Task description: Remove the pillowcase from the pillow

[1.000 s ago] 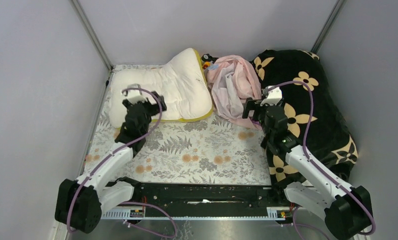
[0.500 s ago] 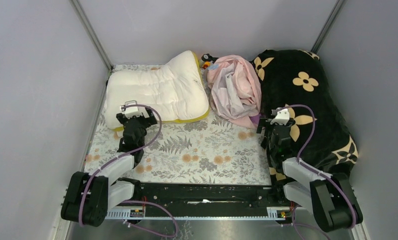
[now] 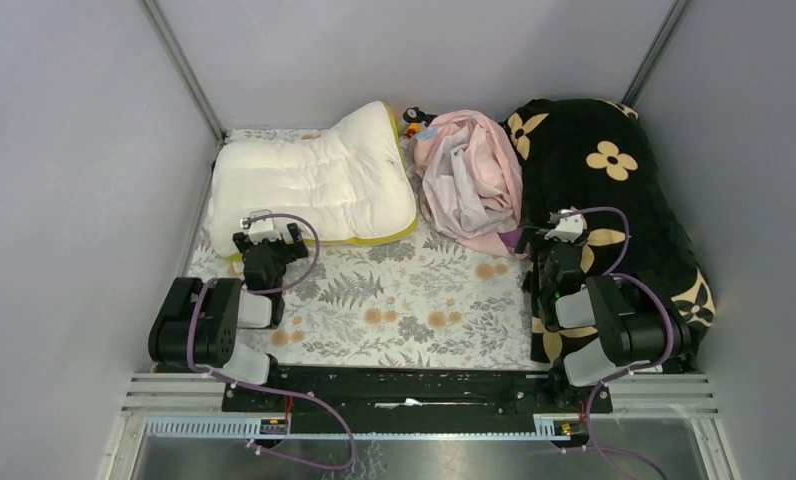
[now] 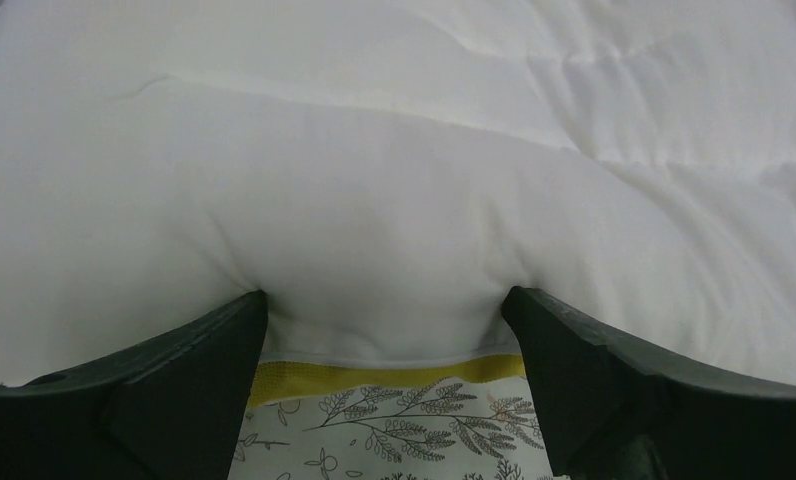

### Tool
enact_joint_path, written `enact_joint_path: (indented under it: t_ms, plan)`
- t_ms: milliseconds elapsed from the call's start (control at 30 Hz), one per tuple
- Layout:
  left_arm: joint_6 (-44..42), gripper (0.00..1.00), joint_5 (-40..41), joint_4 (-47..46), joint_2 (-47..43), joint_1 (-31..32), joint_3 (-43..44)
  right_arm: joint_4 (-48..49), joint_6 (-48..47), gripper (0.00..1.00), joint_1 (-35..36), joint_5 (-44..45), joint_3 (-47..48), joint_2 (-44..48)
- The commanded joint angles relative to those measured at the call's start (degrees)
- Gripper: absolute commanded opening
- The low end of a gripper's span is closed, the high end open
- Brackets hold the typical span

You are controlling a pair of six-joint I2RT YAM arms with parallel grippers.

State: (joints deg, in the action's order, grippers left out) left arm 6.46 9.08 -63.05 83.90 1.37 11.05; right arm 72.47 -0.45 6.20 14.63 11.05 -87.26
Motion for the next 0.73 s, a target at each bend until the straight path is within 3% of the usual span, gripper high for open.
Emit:
enact_joint_path:
  t_ms: [0,100,700]
  plan:
    - [-1.05,0.99,-5.02,-4.52,2.62,-0.16,2.86,2.04,0.96,1.0,-1.8,2.03,0.51,-1.23]
    - [-1.44,0.99,-4.53,-5.04,2.84,-0.02,2.85,0.22,0.8,1.0,-1.88,-1.63,1.5,-1.44]
    - [-2.39,0.99,-3.59,-4.78,3.04,0.87,3.16,1.42,0.68,1.0,-1.89,-1.44,0.95,-1.42]
